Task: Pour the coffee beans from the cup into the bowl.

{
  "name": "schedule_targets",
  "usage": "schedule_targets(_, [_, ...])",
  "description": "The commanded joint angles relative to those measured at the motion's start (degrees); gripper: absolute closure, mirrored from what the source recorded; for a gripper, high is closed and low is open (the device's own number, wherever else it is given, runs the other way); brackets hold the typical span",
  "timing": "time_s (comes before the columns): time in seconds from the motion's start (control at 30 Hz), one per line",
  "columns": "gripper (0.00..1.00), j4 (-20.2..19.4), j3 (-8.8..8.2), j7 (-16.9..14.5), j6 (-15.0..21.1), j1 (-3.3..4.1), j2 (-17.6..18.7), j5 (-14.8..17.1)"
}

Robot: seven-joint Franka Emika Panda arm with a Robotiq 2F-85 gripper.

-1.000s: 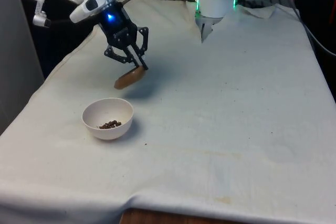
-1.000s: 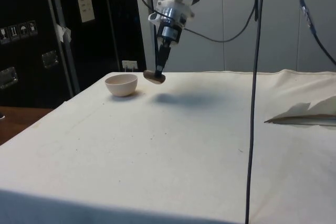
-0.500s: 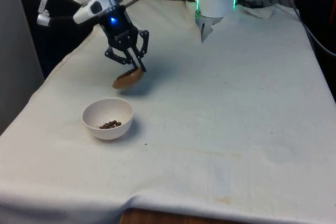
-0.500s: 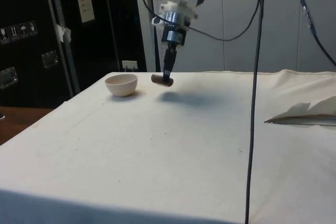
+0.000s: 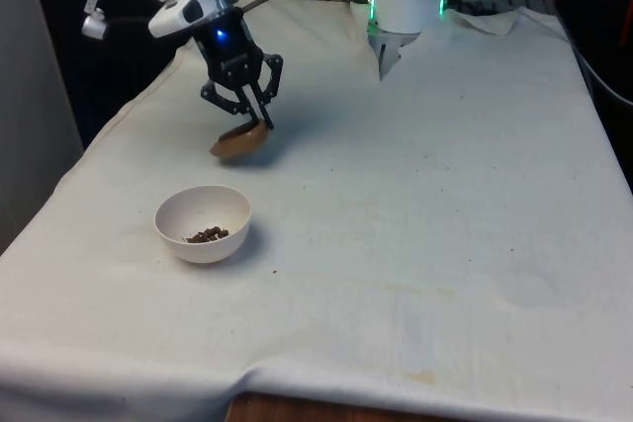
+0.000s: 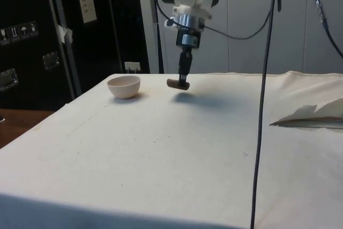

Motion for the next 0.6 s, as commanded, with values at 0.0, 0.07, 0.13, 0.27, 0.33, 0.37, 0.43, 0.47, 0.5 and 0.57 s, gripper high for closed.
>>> schedule_targets(0.0, [1.0, -1.09, -0.46, -0.11, 1.6, 0.74, -0.57, -0.4])
schedule_targets(0.07, [1.0, -2.64, -0.34, -0.74, 3.04, 0.86, -1.43, -0.8])
schedule_targets(0.13, [1.0, -3.09, -0.23, -0.92, 3.5, 0.86, -1.72, -0.97])
schedule_targets(0.27, [1.0, -5.44, 0.23, -1.43, 5.84, 0.8, -3.15, -2.01])
schedule_targets(0.33, [1.0, -6.42, 0.34, -1.72, 6.82, 0.8, -3.72, -2.29])
schedule_targets(0.37, [1.0, -6.82, 0.4, -1.83, 7.16, 0.8, -3.95, -2.41])
schedule_targets(0.43, [1.0, -7.28, 0.46, -2.01, 7.68, 0.86, -4.24, -2.46])
schedule_targets(0.47, [1.0, -7.73, 0.52, -2.18, 8.19, 0.86, -4.53, -2.52])
schedule_targets(0.5, [1.0, -8.19, 0.63, -2.29, 8.65, 0.86, -4.81, -2.64])
schedule_targets(0.57, [1.0, -9.63, 0.97, -2.81, 10.2, 0.86, -5.67, -2.75])
